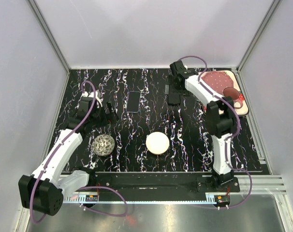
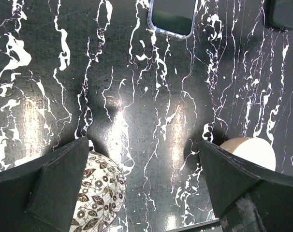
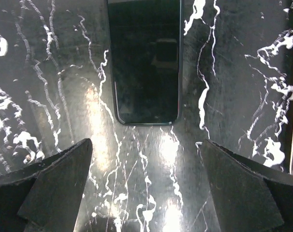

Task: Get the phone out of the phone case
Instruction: Pick up the phone at the center of the board.

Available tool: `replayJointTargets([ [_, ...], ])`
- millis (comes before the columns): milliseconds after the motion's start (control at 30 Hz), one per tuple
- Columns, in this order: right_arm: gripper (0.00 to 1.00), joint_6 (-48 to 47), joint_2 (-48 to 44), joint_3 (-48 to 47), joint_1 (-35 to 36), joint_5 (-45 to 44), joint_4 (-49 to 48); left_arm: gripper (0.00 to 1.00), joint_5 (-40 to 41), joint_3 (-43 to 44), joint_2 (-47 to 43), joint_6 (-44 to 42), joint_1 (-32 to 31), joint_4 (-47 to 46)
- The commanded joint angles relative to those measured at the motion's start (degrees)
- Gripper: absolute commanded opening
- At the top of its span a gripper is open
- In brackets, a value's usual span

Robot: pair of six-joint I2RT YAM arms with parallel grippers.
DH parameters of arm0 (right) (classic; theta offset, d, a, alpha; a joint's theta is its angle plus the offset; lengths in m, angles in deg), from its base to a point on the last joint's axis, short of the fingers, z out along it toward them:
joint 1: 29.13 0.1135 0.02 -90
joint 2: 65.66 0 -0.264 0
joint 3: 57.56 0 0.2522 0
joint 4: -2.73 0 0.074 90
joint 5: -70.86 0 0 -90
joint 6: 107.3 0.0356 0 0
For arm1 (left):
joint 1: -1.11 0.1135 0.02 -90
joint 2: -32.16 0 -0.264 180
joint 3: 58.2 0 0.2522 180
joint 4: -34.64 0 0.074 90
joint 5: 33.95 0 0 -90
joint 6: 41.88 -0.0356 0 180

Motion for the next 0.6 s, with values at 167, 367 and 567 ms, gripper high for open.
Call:
replayJointTargets([
  [167, 1.0, -4.8, 8.6, -10.7, 0.4, 2.4, 7.0, 0.99, -6.0, 3.5, -0.7, -2.2, 0.2, -0.3],
  [367, 1.0, -5.1, 13.7, -16.7, 0.4, 0.3, 9.6, 0.99, -5.1, 3.2, -1.0, -2.0, 0.2, 0.3],
  [567, 1.0, -5.8, 20.1, -25.0, 0.3, -1.5, 13.2, 0.99, -8.3, 3.9, -1.6, -2.1, 0.2, 1.3],
])
